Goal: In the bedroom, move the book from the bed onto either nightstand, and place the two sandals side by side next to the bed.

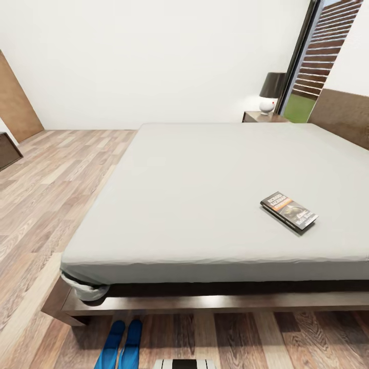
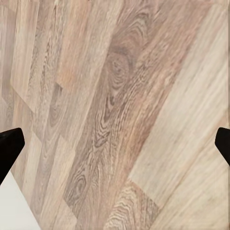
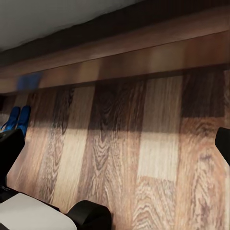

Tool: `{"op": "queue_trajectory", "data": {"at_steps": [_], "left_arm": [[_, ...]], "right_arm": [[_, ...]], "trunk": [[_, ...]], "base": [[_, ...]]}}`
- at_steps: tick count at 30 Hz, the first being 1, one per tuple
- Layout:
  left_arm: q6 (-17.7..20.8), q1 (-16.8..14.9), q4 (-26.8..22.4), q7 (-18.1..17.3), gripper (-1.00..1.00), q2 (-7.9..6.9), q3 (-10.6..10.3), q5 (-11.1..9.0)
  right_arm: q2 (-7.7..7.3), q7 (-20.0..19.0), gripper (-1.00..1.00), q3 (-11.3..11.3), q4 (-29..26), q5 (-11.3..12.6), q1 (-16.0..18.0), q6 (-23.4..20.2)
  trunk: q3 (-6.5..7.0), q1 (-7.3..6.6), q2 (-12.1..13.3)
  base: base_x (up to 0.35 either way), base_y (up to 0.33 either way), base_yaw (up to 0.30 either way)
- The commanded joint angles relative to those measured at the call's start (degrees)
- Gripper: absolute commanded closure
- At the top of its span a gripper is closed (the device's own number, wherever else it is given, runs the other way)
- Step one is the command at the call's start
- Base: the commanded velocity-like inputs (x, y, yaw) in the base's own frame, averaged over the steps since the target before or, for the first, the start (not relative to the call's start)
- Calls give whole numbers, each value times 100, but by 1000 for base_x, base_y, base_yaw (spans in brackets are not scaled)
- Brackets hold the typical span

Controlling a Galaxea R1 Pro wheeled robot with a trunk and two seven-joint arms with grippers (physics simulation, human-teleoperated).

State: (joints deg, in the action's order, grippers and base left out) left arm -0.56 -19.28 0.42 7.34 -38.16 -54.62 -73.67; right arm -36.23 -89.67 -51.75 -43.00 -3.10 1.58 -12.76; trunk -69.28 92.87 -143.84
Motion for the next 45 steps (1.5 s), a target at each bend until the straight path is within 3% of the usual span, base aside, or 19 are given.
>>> {"op": "queue_trajectory", "data": {"at_steps": [1, 25, 33, 41, 45], "left_arm": [[-6, -1, 2, 10, -100, 1, -48, -42], [-5, 2, 2, -7, -100, 3, -62, -33], [-6, 9, 2, -12, -100, 9, -65, -27], [-12, 61, 2, -26, -100, 10, -66, -31], [-11, 71, 2, -28, -100, 10, -66, -32]], "right_arm": [[2, -33, -100, -19, -3, -33, 8, -60], [2, -33, -100, -27, -2, -33, 8, -60], [2, -33, -100, -31, -1, -33, 7, -60], [6, -33, -100, -35, -1, -33, 5, -55], [8, -33, -100, -36, -1, -33, 6, -53]], "trunk": [[19, -4, 0], [551, -65, 32], [551, -65, 32], [728, -86, 43], [728, -86, 43]], "base": [[0, 0, 0], [0, 0, 0], [0, 0, 0], [0, 0, 0], [0, 0, 0]]}}
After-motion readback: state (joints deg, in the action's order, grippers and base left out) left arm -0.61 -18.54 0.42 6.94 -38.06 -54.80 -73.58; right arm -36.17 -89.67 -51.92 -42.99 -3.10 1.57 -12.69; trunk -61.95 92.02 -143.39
